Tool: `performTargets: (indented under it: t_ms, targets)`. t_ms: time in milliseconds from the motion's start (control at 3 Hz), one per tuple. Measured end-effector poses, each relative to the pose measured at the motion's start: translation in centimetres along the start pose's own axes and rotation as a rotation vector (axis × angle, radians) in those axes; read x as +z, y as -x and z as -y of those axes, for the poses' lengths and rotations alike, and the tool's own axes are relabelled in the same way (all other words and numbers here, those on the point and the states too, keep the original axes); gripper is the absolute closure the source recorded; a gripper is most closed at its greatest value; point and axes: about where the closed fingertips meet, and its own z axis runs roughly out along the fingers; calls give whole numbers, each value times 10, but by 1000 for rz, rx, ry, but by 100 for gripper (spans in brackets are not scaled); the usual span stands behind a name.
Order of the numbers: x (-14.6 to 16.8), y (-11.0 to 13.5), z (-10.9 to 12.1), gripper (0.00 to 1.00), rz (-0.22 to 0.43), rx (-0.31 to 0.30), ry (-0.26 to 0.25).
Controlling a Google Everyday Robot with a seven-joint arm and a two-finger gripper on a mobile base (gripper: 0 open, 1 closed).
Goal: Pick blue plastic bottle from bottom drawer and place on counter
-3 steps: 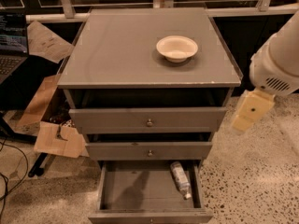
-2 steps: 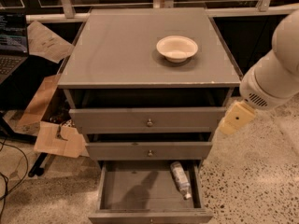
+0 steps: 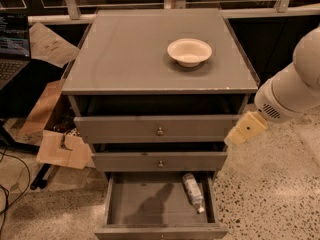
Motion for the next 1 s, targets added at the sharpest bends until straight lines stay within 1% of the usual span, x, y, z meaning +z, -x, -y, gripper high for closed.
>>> performTargets:
  t_ms: [333,667,1000]
  targets:
    - [11,-9,-3,0,39,69,65]
    - [56,-43,-8,0,121,196,212]
    - [85,-52,-26,0,230,293,377]
